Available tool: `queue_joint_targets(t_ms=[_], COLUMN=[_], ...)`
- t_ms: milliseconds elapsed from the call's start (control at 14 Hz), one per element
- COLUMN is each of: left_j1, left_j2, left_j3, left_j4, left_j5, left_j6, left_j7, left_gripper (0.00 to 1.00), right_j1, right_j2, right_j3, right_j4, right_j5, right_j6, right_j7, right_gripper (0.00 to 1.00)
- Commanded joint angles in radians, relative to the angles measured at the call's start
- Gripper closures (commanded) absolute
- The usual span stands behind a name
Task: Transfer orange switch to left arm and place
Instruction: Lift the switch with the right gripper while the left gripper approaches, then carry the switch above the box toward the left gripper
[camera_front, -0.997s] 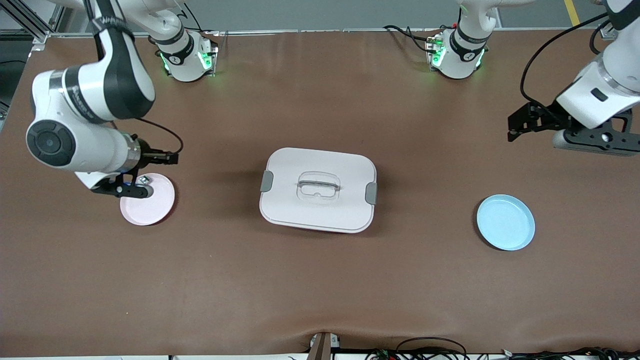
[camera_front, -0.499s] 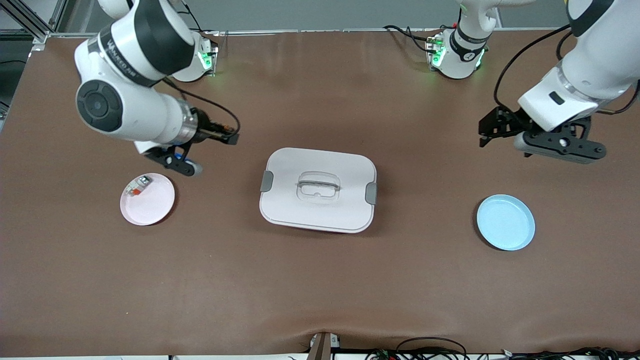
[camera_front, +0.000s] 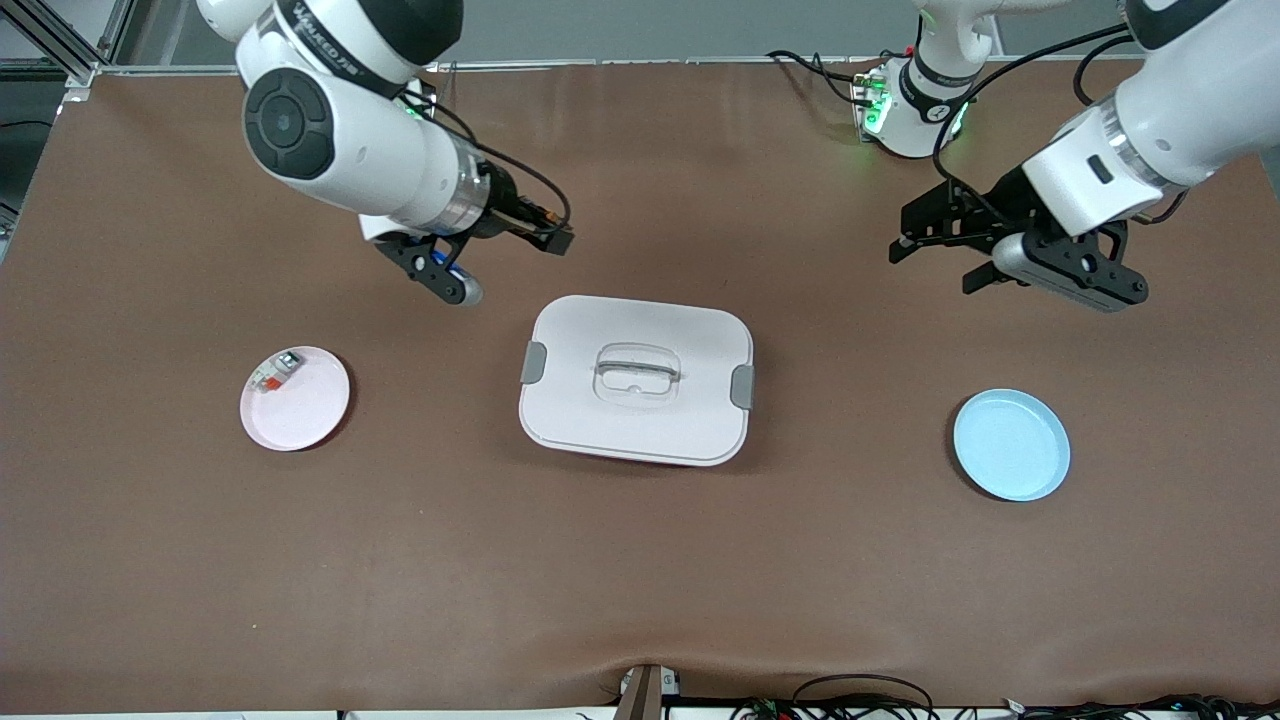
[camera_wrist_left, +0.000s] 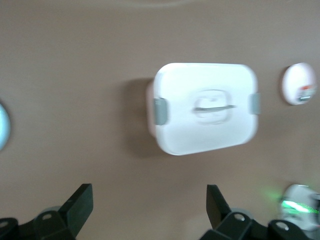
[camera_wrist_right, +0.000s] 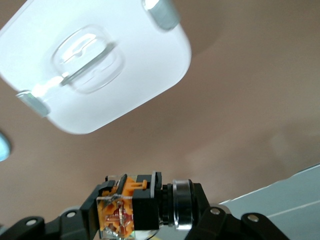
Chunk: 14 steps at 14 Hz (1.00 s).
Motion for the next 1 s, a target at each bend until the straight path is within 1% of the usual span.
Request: queue_joint_targets(t_ms=[0, 71, 285, 427, 499, 570, 641, 712, 855, 926], left_j1=[0.048, 0.048, 0.04, 0.039, 0.042, 0.046, 0.043, 0.045, 0.05, 0.053], left_j2=[-0.064, -0.068, -0.059, -0.055, -0.068, -0.097, -0.119, -0.127, -0.147, -0.16], left_j3=[-0.002, -0.002, -0.008, -0.046, -0.082, -0.112, -0.121, -0.135, -0.138, -0.137], left_j4=[-0.104, -0.124, -0.135, -0.152, -0.196, -0.254, -0.3, -0.331, -0.368, -0.392], left_j5=[-0.141, -0.164, -0.245, -0.288, -0.291, -0.322, -0.389, -0.447, -0.474, -0.495], left_j6=[0.023, 0.032, 0.08, 0.127, 0.176, 0.237, 0.291, 0.31, 0.31, 0.309], left_j7=[0.034, 0.034, 0.02, 0.012, 0.011, 0.008, 0.008, 0.008, 0.006, 0.008], left_gripper=[0.0, 0.0, 0.0, 0.0, 0.0, 0.0, 0.0, 0.0, 0.0, 0.0], right_j1=[0.025, 0.046, 0.097, 0.135, 0.146, 0.164, 0.178, 0.186, 0.197, 0.197], right_j2=[0.034, 0.04, 0.061, 0.09, 0.11, 0.132, 0.15, 0.164, 0.182, 0.186], right_j3=[-0.01, -0.01, -0.01, -0.01, -0.01, -0.01, -0.01, -0.01, -0.01, -0.01], right_j4=[0.041, 0.044, 0.045, 0.065, 0.082, 0.105, 0.117, 0.121, 0.122, 0.122], right_j5=[0.07, 0.075, 0.093, 0.102, 0.102, 0.104, 0.107, 0.125, 0.185, 0.2], right_j6=[0.059, 0.094, 0.212, 0.255, 0.278, 0.306, 0.338, 0.375, 0.403, 0.404], right_j7=[0.081, 0.112, 0.198, 0.248, 0.283, 0.32, 0.356, 0.383, 0.397, 0.399], right_gripper=[0.79, 0.79, 0.79, 0.79, 0.79, 0.79, 0.79, 0.79, 0.79, 0.79])
